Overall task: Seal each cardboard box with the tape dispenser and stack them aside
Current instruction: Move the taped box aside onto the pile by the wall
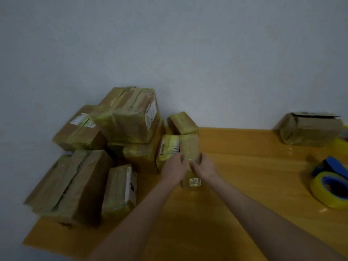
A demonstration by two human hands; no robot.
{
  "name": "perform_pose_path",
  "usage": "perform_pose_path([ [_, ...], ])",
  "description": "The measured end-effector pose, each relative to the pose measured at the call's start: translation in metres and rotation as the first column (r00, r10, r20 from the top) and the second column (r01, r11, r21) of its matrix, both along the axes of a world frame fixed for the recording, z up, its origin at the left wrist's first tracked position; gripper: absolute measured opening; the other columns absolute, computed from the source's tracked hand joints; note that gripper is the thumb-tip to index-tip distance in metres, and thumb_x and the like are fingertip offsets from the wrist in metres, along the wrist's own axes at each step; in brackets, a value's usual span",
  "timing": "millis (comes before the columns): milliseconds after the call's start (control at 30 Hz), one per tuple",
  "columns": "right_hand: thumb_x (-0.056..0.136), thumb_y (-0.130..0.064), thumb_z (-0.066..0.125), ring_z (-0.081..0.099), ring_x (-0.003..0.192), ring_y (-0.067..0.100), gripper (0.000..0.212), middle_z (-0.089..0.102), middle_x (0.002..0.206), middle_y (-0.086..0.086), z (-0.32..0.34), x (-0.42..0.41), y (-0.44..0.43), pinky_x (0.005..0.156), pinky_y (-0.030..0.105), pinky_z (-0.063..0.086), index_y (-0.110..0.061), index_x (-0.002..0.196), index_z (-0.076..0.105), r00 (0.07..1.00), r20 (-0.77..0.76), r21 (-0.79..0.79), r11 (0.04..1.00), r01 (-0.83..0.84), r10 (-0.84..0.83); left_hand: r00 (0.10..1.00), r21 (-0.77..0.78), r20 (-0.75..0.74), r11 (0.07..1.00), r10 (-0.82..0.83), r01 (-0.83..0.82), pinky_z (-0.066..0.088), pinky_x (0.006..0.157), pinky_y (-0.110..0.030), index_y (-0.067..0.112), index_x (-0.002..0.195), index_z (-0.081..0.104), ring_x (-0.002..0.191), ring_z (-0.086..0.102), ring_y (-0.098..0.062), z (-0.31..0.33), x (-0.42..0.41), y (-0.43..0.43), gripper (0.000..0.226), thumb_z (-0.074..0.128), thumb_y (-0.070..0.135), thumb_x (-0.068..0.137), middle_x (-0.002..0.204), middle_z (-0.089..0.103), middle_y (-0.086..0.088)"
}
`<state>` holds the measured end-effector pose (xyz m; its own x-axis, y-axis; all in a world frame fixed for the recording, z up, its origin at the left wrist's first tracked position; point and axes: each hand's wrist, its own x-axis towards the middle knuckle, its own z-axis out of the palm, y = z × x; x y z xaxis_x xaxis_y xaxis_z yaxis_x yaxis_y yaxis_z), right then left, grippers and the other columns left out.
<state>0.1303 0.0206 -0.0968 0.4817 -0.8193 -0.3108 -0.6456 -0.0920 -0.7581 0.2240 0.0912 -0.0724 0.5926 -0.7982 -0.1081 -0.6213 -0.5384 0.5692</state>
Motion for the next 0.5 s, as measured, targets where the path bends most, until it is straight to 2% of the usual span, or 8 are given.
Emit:
perform_pose_path([
  [67,0.095,-0.036,0.053,0.061,0.105,0.03,0.053,0.062,0.123,0.01,-0.001,0.012,0.007,0.082,0.038,0.051,-0.018,0.142,0.037,1.0,-0.007,-0.013,1.0,0.0,0.0,0.998,-0.045,0.061,0.999,-0.012,0.014,0.05,0.088,-0.033,0.019,0.133,0.052,0.109,0.058,-0.019,0.004,0.015,0.004,0.035,0.043,0.021,0.099,0.126,0.059,-0.002],
  [200,0.099,-0.029,0.047,0.06,0.11,0.031,0.052,0.06,0.128,0.011,0.002,0.022,0.009,0.088,0.039,0.051,-0.018,0.147,0.032,1.0,-0.001,-0.032,0.999,0.026,-0.026,0.984,-0.119,0.174,0.991,-0.04,0.061,0.045,0.09,-0.03,0.019,0.133,0.051,0.121,0.048,-0.017,0.016,0.04,0.004,0.035,0.043,0.02,0.099,0.135,0.049,0.001],
  [367,0.099,-0.026,0.049,0.056,0.117,0.034,0.055,0.056,0.134,0.015,0.011,0.023,0.007,0.098,0.042,0.046,-0.014,0.149,0.029,1.0,-0.015,0.022,1.0,-0.017,0.018,0.956,-0.013,0.244,0.985,-0.164,0.172,0.046,0.097,-0.036,0.018,0.138,0.045,0.126,0.043,-0.02,0.019,0.038,-0.001,0.041,0.048,0.018,0.097,0.14,0.042,-0.001],
  [500,0.095,-0.028,0.058,0.043,0.133,0.03,0.074,0.041,0.148,0.014,0.022,0.006,0.0,0.1,0.036,0.04,-0.013,0.154,0.016,0.999,-0.049,0.055,0.998,-0.002,0.005,0.922,0.088,0.294,0.968,-0.252,0.237,0.049,0.091,-0.036,0.017,0.138,0.045,0.127,0.041,-0.021,0.023,0.022,-0.023,0.045,0.054,0.019,0.094,0.141,0.04,-0.003],
])
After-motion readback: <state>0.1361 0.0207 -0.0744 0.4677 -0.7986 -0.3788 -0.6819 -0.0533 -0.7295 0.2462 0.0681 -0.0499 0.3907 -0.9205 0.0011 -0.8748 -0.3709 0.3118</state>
